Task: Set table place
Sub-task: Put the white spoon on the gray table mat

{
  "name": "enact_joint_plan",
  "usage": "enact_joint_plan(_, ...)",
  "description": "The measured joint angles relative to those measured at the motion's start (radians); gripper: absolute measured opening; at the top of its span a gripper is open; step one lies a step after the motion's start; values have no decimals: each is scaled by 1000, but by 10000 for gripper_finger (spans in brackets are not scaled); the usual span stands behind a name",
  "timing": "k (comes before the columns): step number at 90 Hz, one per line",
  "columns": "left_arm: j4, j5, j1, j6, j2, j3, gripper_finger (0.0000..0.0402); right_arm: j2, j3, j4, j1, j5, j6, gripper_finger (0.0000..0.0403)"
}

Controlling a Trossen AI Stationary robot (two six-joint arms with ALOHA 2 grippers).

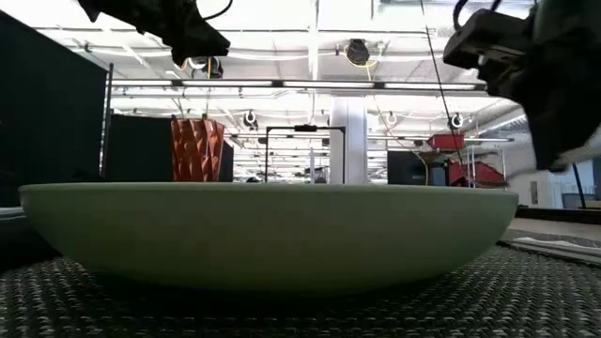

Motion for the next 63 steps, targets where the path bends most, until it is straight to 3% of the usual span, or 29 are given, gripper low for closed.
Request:
enact_joint_plan(16,35,0,0,-3,0,0,105,108,95,-65,30,-97,8,0)
enact_joint_plan(50,47,0,0,-87,0,0,105,130,112,-160,71,-94,46,0)
enact_joint_plan(63,43,7,0,-116,0,0,105,135,87,-132,71,-40,45,0)
